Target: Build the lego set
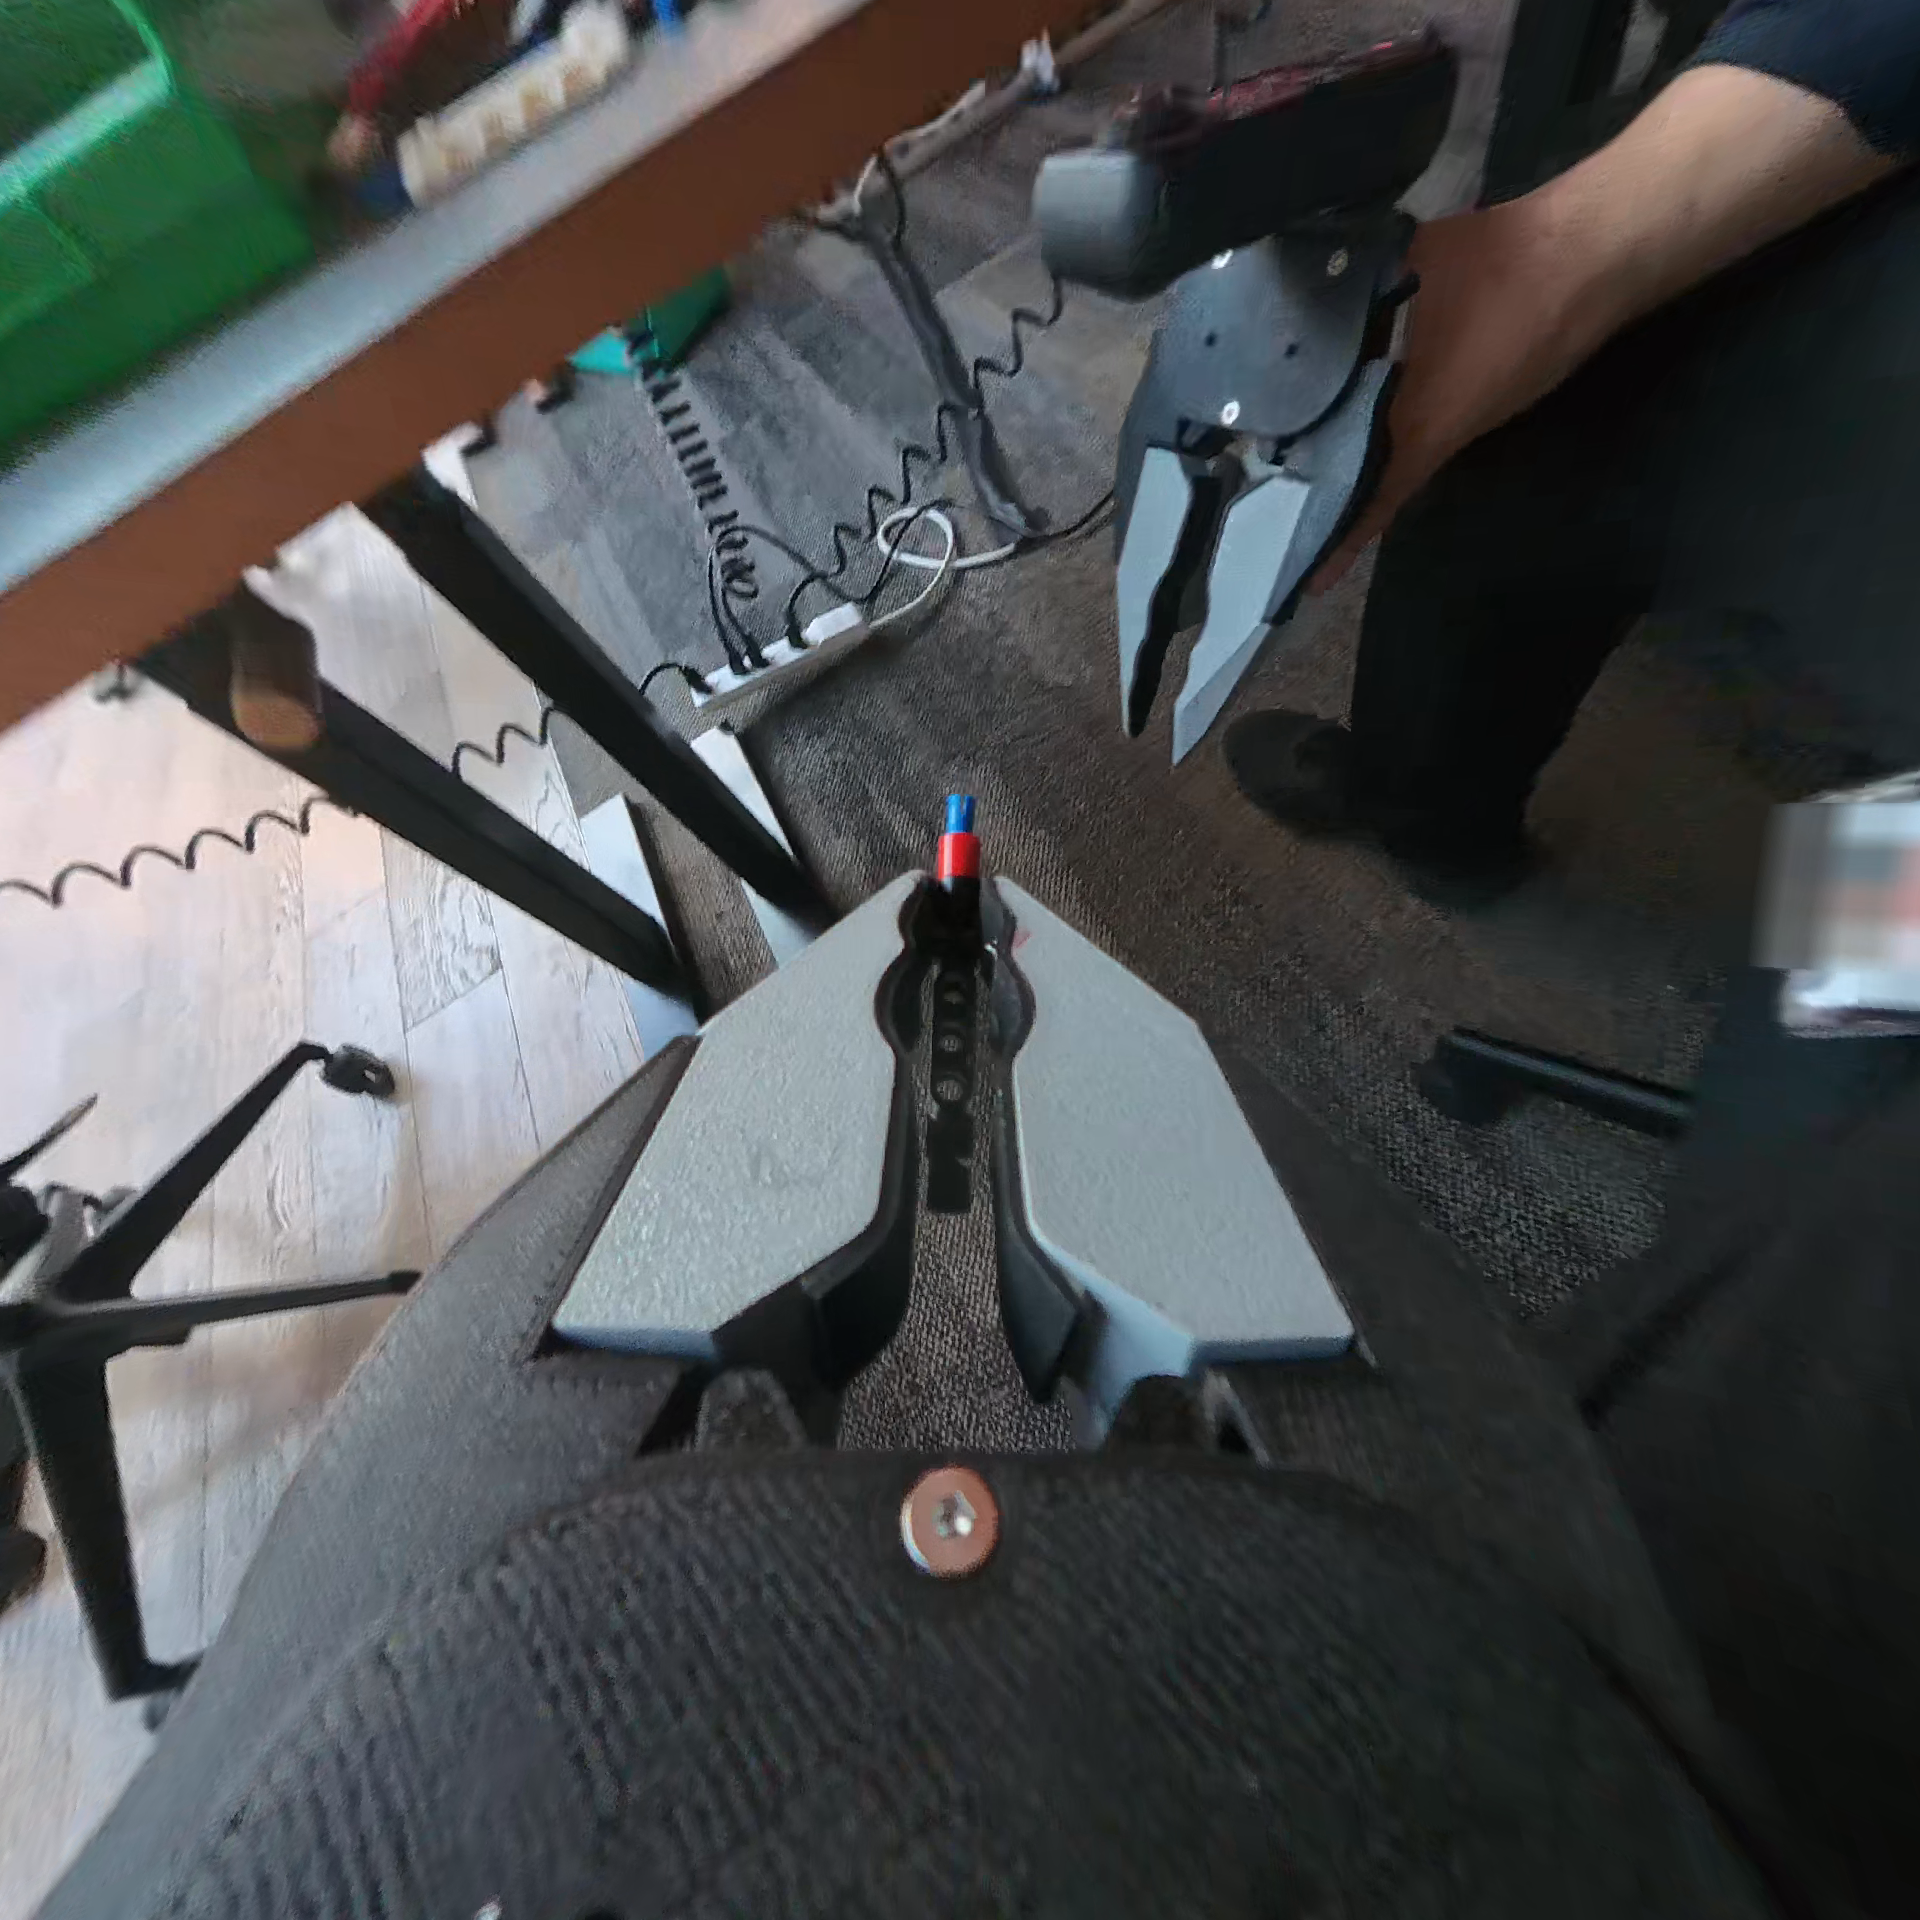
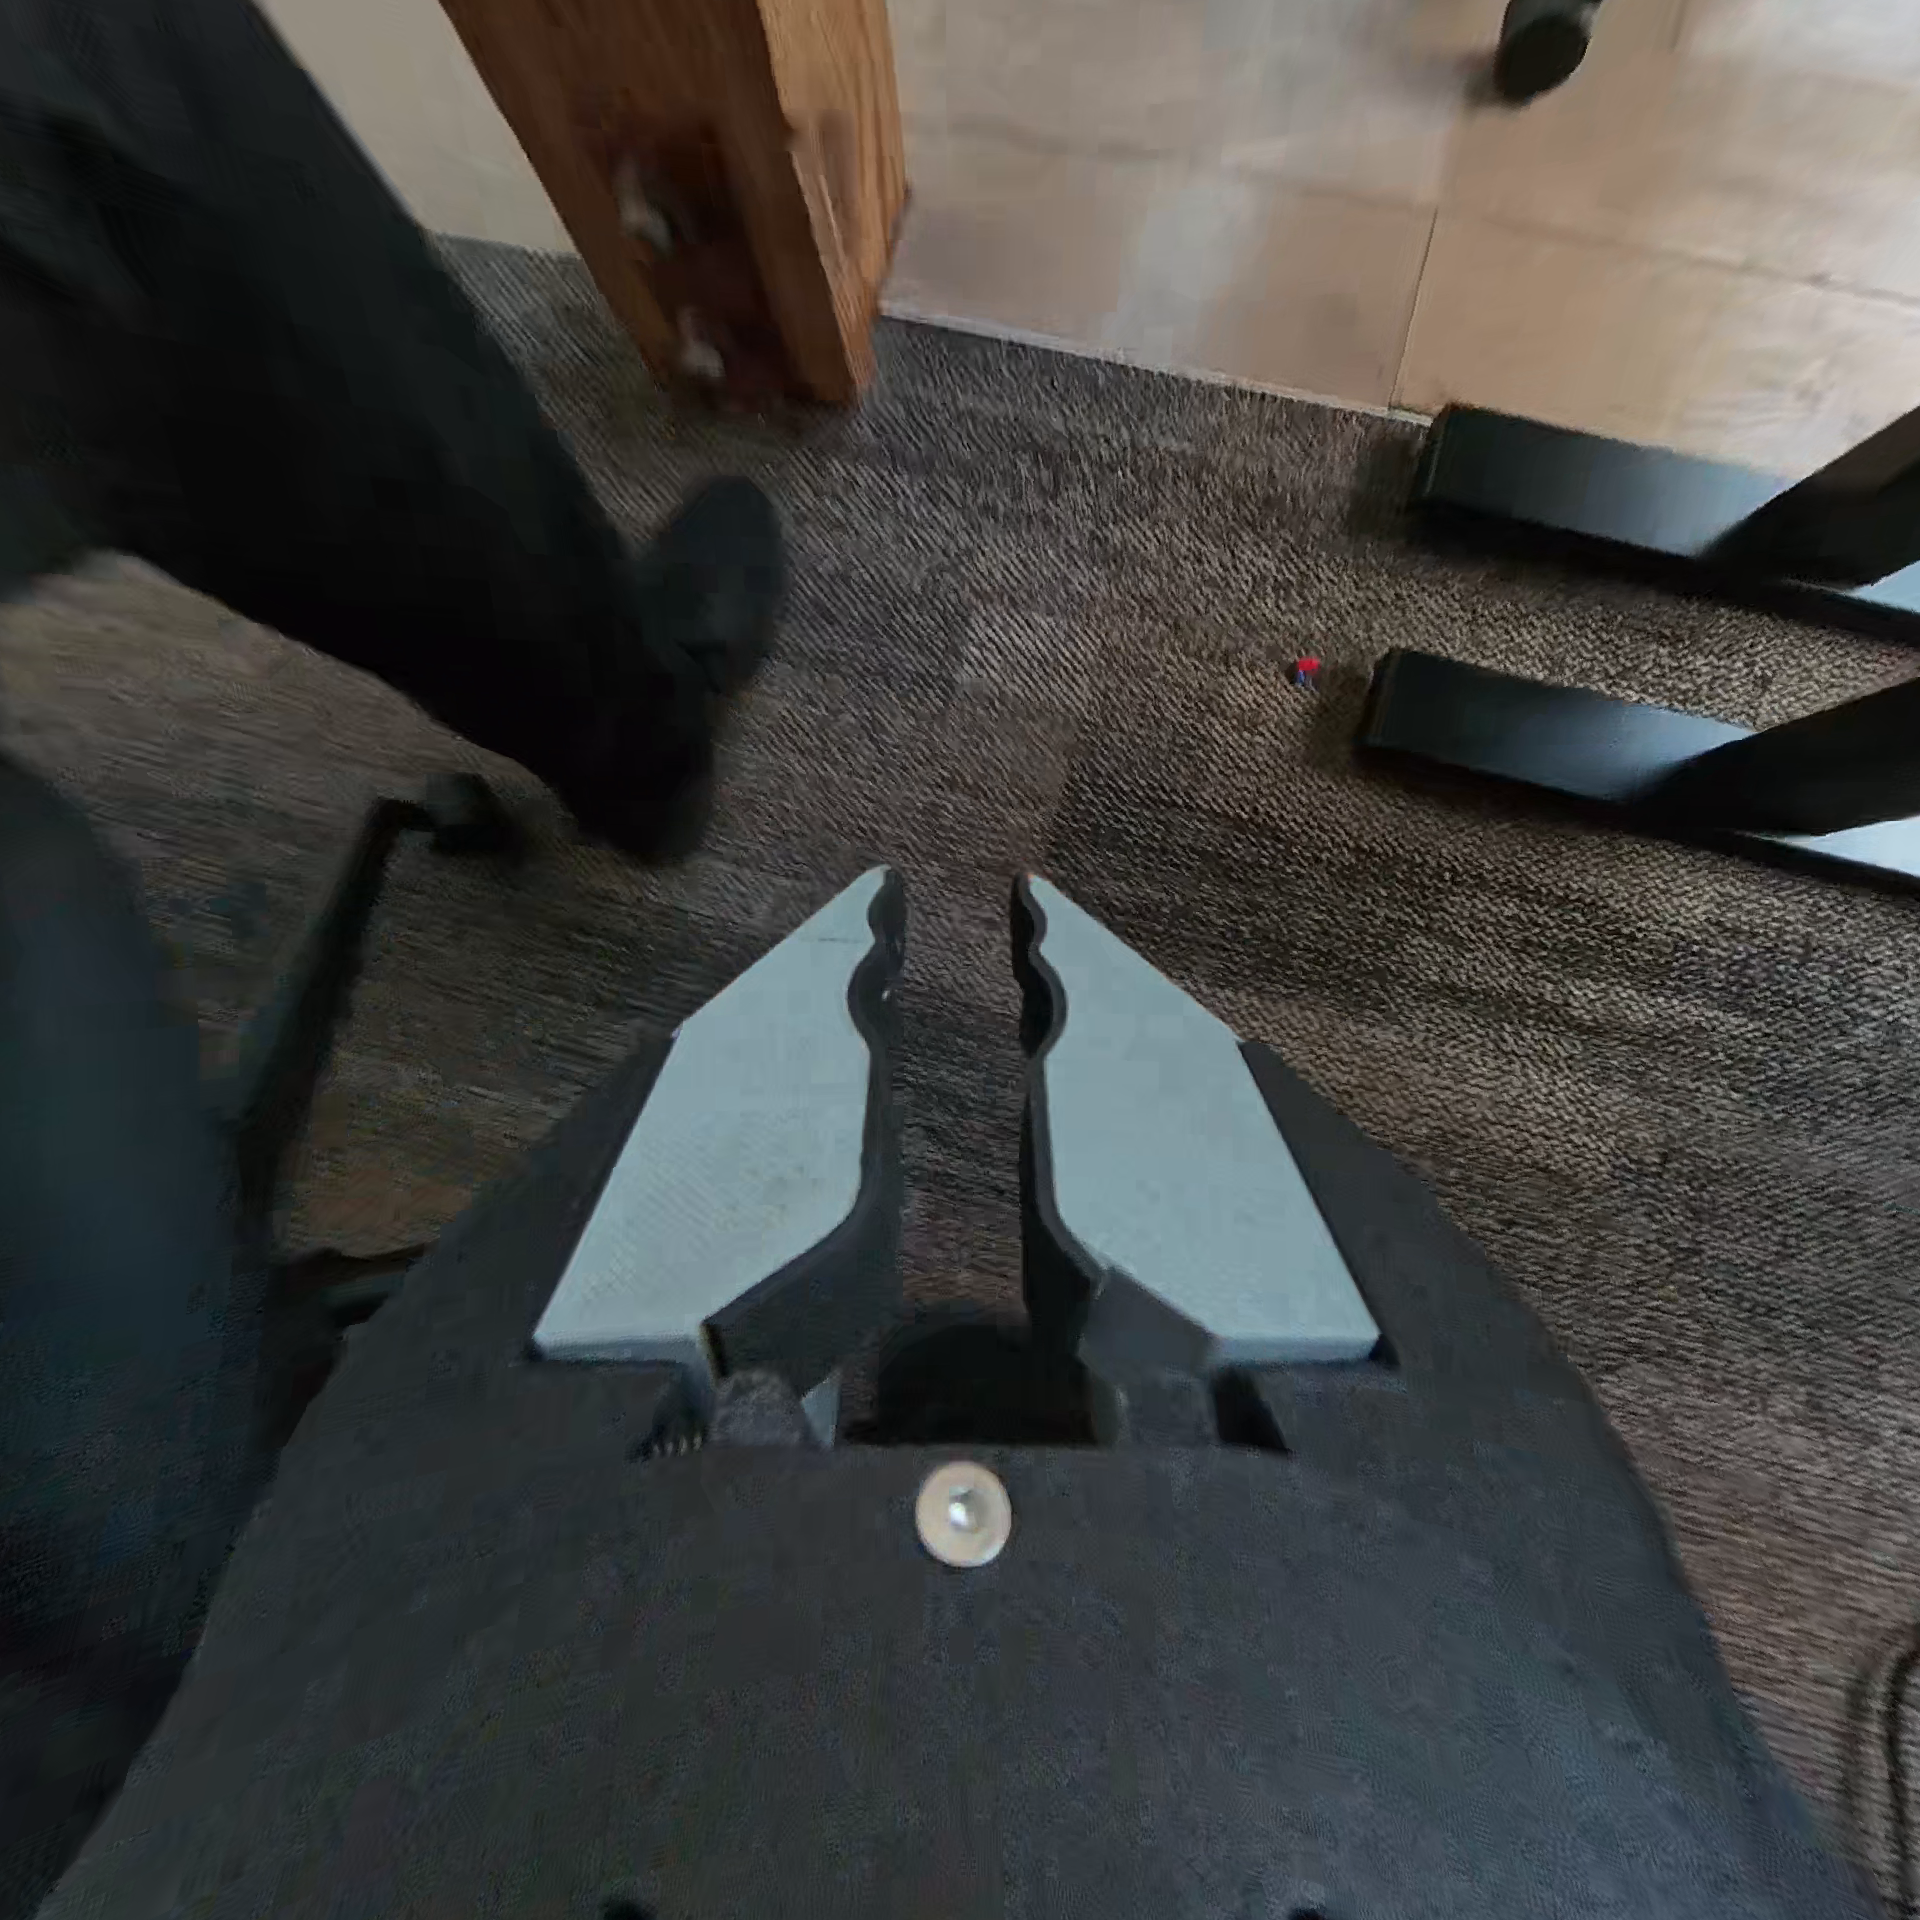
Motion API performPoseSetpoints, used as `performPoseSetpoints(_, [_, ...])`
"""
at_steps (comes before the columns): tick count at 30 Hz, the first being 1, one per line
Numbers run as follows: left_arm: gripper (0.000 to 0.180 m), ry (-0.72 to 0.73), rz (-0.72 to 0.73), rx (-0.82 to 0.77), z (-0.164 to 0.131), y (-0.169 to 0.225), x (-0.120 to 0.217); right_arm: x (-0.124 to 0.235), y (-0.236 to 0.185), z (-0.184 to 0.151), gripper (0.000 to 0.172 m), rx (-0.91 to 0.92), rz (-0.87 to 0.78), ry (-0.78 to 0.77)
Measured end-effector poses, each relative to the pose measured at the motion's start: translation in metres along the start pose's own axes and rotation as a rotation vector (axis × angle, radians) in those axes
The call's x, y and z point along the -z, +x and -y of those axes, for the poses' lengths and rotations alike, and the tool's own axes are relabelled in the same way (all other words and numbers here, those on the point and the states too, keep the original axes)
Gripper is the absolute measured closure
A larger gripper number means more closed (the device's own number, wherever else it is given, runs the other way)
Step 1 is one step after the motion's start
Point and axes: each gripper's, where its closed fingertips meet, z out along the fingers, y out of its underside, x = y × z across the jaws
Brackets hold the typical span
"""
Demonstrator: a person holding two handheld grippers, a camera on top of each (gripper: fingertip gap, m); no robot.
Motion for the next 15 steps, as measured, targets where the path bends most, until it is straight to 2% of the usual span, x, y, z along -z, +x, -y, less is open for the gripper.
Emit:
performPoseSetpoints(5, [0.174,-0.040,0.036,0.194,-0.093,-0.028,-0.036,-0.158,0.075,-0.021,0.158,0.053,-0.025,-0.119])
performPoseSetpoints(6, [0.174,-0.087,0.034,0.206,-0.109,-0.033,-0.034,-0.190,0.093,-0.028,0.156,0.039,-0.032,-0.130])
performPoseSetpoints(8, [0.174,-0.115,0.149,0.157,-0.126,-0.060,-0.016,-0.252,0.130,-0.038,0.158,0.012,-0.064,-0.142])
performPoseSetpoints(10, [0.174,-0.180,0.209,0.143,-0.157,-0.075,-0.003,-0.311,0.164,-0.043,0.156,-0.002,-0.090,-0.140])
performPoseSetpoints(15, [0.174,-0.210,0.242,0.303,-0.200,-0.093,0.022,-0.427,0.223,-0.057,0.154,0.073,-0.110,-0.199])
